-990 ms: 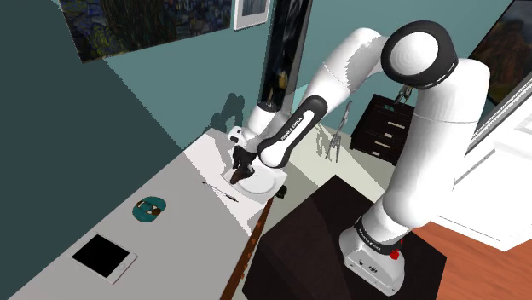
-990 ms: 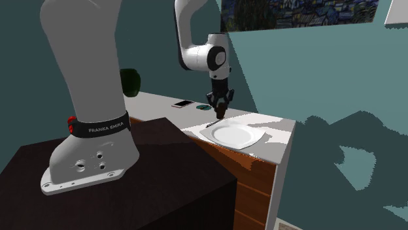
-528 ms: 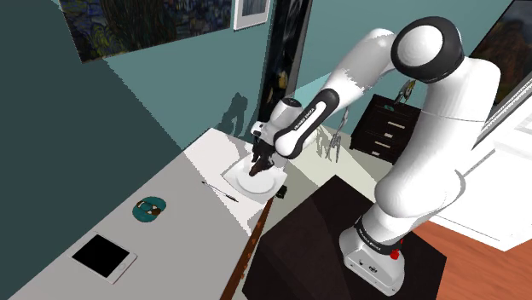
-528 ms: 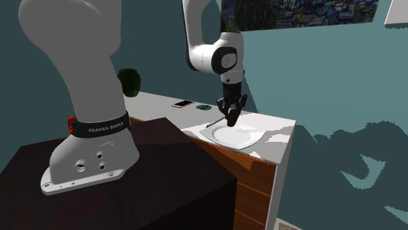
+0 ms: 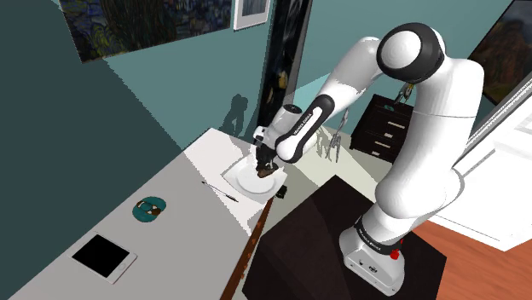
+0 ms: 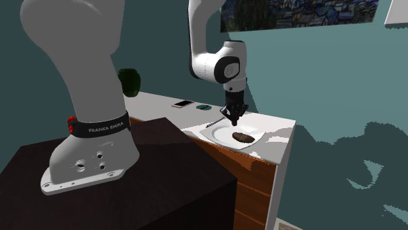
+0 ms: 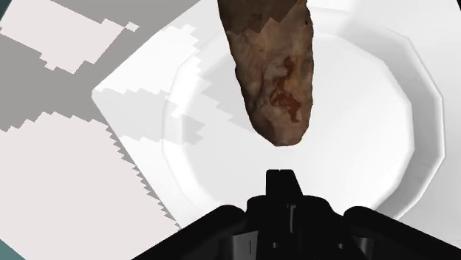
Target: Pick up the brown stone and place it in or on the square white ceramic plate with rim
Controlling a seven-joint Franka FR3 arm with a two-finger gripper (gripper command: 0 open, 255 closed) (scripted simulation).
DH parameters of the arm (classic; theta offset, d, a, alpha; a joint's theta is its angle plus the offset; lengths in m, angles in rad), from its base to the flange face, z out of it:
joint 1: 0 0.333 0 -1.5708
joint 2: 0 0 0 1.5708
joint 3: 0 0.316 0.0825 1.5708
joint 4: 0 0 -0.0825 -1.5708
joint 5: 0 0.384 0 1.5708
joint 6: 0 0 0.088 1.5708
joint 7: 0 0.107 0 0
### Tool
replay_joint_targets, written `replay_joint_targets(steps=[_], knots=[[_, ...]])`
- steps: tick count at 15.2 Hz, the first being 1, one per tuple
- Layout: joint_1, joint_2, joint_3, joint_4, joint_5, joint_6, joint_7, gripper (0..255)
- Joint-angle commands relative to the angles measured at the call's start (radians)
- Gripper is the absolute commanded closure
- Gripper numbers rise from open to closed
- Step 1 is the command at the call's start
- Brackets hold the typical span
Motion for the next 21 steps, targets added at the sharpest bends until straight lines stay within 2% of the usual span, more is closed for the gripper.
replay_joint_targets(steps=[1, 6, 7, 14, 21], knots=[[0.000, 0.000, 0.000, 0.000, 0.000, 0.000, 0.000, 0], [0.094, 0.005, -0.192, 0.028, -0.082, -0.062, 0.022, 0], [0.100, 0.005, -0.207, 0.030, -0.090, -0.067, 0.024, 0], [0.160, 0.133, -0.272, 0.086, -0.117, 0.009, 0.052, 0], [0.161, 0.132, -0.272, 0.086, -0.117, 0.009, 0.052, 0]])
